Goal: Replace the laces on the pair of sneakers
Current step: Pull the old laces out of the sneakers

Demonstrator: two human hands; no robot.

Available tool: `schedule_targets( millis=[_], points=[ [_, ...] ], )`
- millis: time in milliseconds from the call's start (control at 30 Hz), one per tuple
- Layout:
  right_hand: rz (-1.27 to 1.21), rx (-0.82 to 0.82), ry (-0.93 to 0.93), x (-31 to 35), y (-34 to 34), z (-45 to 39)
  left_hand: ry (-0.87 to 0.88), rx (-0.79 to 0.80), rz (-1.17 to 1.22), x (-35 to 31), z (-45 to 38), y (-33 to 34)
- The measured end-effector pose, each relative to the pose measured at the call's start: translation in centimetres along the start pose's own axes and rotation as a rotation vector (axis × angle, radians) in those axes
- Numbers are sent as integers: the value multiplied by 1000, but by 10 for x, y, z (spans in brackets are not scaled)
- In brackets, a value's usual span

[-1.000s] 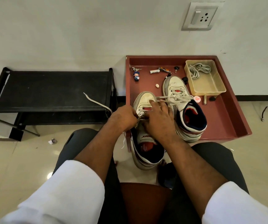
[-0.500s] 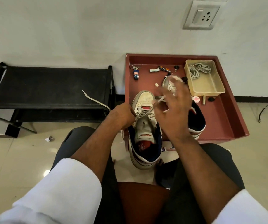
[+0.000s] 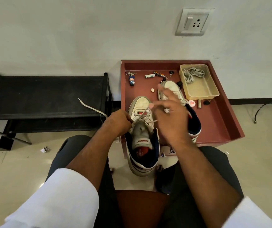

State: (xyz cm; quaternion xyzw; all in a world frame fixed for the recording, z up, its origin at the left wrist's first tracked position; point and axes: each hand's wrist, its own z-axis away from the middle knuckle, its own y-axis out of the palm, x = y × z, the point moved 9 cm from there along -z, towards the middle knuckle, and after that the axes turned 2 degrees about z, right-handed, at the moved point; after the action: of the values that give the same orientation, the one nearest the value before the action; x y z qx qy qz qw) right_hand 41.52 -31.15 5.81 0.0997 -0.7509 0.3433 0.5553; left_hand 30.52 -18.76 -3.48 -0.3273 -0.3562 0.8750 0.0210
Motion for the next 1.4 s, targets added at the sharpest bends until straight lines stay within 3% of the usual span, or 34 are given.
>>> schedule_targets(
  millis=[133,233,300,400,533,667,833,1000,1067,1100,1233,1300,1400],
  points=[
    [-410,-420,-83,28,-85,8,4,1,19,2,-1,0],
    [-203,-486,-81,25,-90,21,1,12,19,-1,-1,2],
    [171,-357,-139,26,-61,28,-8,24,28,-2,0,3],
    [660,-25,-332,21,8,31,4,40,56,-3,2,4],
    [921,322,-170,-23,57,29,23,51,94,-4,6,4],
    [999,411,-38,-50,65,24,12,55,105,-4,6,5],
    [604,230,29,-44,48,14,-16,70,110,-1,5,5],
    [-387,-157,108,21,-34,11,-55,60,119,5,1,3],
    [-787,-391,10,42,-98,10,-58,49,133,6,-1,2],
    [-862,-458,-53,50,-124,6,-61,44,138,6,-1,2],
    [-544,-498,-140,60,-141,7,-41,26,135,3,0,3],
    [-294,-328,5,36,-101,17,-33,34,131,1,1,4],
    [171,148,277,-35,-37,26,-27,24,141,2,1,2]
  ],
)
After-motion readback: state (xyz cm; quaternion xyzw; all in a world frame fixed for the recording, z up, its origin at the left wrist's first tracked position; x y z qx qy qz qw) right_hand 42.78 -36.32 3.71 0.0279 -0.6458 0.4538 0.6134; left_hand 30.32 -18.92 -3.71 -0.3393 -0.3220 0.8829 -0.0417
